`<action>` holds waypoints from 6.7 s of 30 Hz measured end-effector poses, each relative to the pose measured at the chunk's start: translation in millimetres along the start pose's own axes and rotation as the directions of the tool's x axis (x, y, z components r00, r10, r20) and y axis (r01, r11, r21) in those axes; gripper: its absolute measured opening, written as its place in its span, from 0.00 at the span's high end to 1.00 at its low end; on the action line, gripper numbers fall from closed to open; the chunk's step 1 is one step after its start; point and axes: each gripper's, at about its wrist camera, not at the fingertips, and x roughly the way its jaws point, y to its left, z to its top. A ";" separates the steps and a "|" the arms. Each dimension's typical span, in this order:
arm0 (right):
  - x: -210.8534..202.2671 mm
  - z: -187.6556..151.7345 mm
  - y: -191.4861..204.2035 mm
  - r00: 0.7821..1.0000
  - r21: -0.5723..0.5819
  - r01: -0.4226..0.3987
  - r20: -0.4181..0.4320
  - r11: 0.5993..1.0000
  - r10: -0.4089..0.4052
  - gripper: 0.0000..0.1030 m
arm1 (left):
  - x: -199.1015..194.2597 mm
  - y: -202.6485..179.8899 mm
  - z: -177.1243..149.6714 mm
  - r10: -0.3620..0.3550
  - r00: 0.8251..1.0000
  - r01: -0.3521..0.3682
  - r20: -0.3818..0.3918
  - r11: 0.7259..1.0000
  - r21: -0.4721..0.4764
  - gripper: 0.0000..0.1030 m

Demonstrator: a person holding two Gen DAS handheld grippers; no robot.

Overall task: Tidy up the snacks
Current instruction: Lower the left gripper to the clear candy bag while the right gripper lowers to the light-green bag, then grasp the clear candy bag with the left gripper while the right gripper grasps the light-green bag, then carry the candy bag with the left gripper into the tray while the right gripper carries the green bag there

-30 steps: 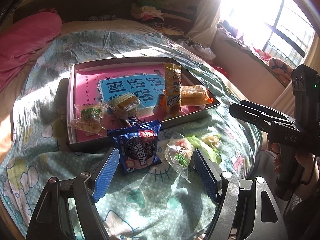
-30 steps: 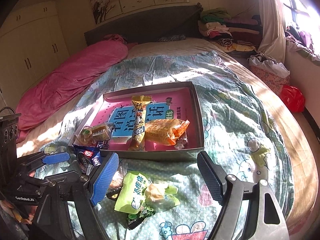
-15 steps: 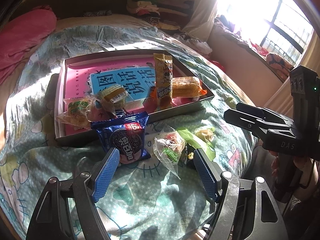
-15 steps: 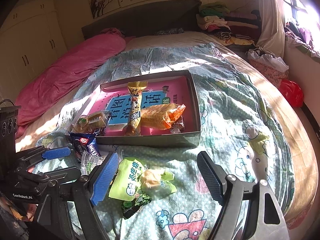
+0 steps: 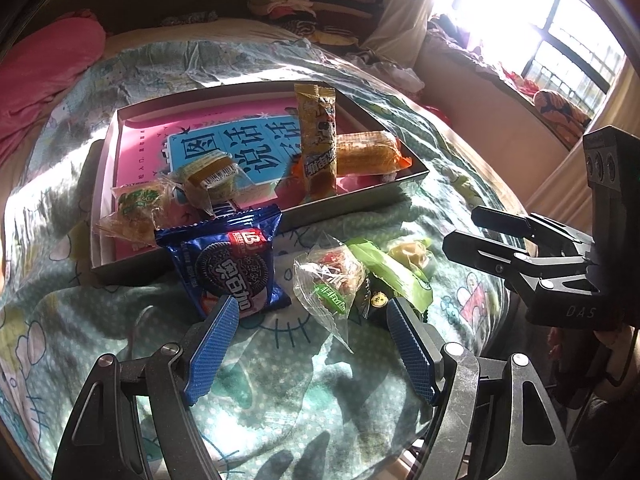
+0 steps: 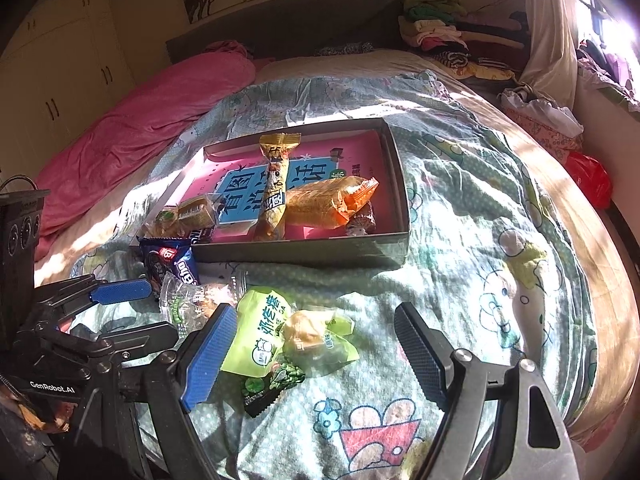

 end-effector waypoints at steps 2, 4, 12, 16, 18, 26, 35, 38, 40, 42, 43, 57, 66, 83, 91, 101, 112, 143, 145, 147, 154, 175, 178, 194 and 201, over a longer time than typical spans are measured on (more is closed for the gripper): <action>2.3 -1.1 -0.5 1.000 0.001 -0.002 -0.009 1.000 0.002 0.22 | 2.9 -0.2 0.0 -0.006 1.000 0.006 -0.012 1.000 -0.006 0.24; 5.4 -3.3 -0.7 1.000 -0.001 -0.001 -0.021 1.000 0.001 0.22 | 5.5 -0.2 -0.2 -0.013 1.000 0.013 -0.021 1.000 -0.015 0.24; 17.2 -8.9 -4.0 0.998 0.005 0.002 -0.063 1.000 -0.001 0.22 | 10.5 2.1 -0.4 -0.045 0.998 0.043 -0.035 0.998 -0.050 0.25; 23.2 -12.1 -6.0 0.997 0.012 -0.001 -0.080 1.000 0.002 0.22 | 11.9 3.0 -0.6 -0.053 0.998 0.051 -0.036 0.997 -0.059 0.24; 27.6 -12.4 -6.7 0.996 0.017 0.000 -0.088 1.000 0.001 0.22 | 13.4 3.3 -0.7 -0.057 0.998 0.054 -0.041 0.996 -0.064 0.24; 38.2 -13.7 -9.2 0.994 0.040 -0.018 -0.105 0.999 0.022 0.22 | 18.7 6.0 1.7 -0.084 0.995 0.079 -0.044 0.992 -0.103 0.28; 49.6 -13.6 -5.6 0.991 0.045 -0.078 -0.102 0.996 0.082 0.30 | 26.4 1.3 3.5 -0.103 0.993 0.097 -0.058 0.990 -0.100 0.43; 52.8 -13.6 -4.6 0.991 0.037 -0.087 -0.097 0.996 0.090 0.36 | 31.0 0.6 3.9 -0.100 0.993 0.093 -0.067 0.991 -0.101 0.46; 56.2 -12.6 -6.0 0.992 0.034 -0.081 -0.096 0.996 0.084 0.42 | 33.3 1.1 4.9 -0.101 0.992 0.094 -0.070 0.990 -0.103 0.49; 58.6 -12.9 -8.7 0.992 0.031 -0.075 -0.096 0.997 0.078 0.46 | 35.8 1.4 5.7 -0.100 0.992 0.092 -0.071 0.990 -0.106 0.51; 59.0 -12.8 -9.4 0.992 0.029 -0.077 -0.094 0.997 0.079 0.47 | 36.9 1.3 6.2 -0.099 0.992 0.091 -0.073 0.990 -0.106 0.52; 55.2 -11.2 -14.6 0.998 -0.068 0.022 -0.062 0.997 -0.026 0.48 | 43.6 4.1 9.5 -0.101 0.992 0.092 -0.073 0.989 -0.119 0.55; 58.3 -12.3 -14.8 0.998 -0.076 0.016 -0.065 0.997 -0.020 0.48 | 49.2 2.8 13.7 -0.102 0.992 0.092 -0.078 0.988 -0.123 0.55; 60.7 -13.2 -16.5 0.998 -0.083 -0.005 -0.066 0.997 0.000 0.48 | 57.3 -0.2 17.5 -0.099 0.991 0.088 -0.084 0.988 -0.123 0.62; 59.6 -11.2 -28.7 0.996 -0.026 -0.066 -0.069 0.997 0.064 0.56 | 56.5 -5.9 19.5 -0.088 0.994 0.081 -0.068 0.992 -0.093 0.65; 49.7 -9.1 -32.8 0.997 -0.009 -0.064 -0.036 0.998 0.064 0.60 | 40.5 -0.7 23.8 -0.111 0.994 0.110 -0.002 0.989 -0.098 0.66; 34.3 -4.2 -50.4 0.997 0.082 -0.076 0.009 0.994 0.076 0.66 | 24.6 2.3 28.0 -0.114 0.992 0.118 0.050 0.988 -0.101 0.67; 49.4 -15.0 -13.8 0.996 -0.071 -0.072 -0.057 0.995 0.068 0.62 | 40.1 4.4 25.4 -0.111 0.994 0.113 0.021 0.986 -0.121 0.67; 44.1 -12.6 -15.6 0.996 -0.066 -0.076 -0.042 0.995 0.073 0.62 | 35.9 2.7 27.2 -0.117 0.992 0.121 0.035 0.986 -0.116 0.67; 38.9 -10.4 -18.4 0.996 -0.050 -0.081 -0.027 0.995 0.080 0.62 | 32.0 1.9 28.4 -0.124 0.991 0.129 0.049 0.985 -0.112 0.67; 26.2 -1.3 -32.2 0.995 0.027 -0.099 0.015 0.995 0.099 0.62 | 20.9 0.7 31.0 -0.115 0.990 0.123 0.080 0.988 -0.096 0.67; 0.3 16.9 -24.4 0.987 0.052 -0.133 0.094 0.990 0.128 0.62 | -22.9 21.6 39.2 -0.087 0.975 0.115 0.205 0.985 -0.128 0.67; -2.1 18.7 -23.9 0.987 0.052 -0.135 0.100 0.990 0.129 0.62 | -26.1 23.4 39.8 -0.085 0.973 0.115 0.216 0.985 -0.131 0.67; -10.7 29.6 -28.1 0.983 0.061 -0.133 0.137 0.989 0.123 0.62 | -35.0 35.6 43.0 -0.077 0.965 0.119 0.249 0.981 -0.156 0.67; -11.4 33.0 -29.2 0.981 0.065 -0.135 0.147 0.989 0.124 0.62 | -43.2 54.9 46.1 -0.049 0.961 0.108 0.274 0.973 -0.204 0.67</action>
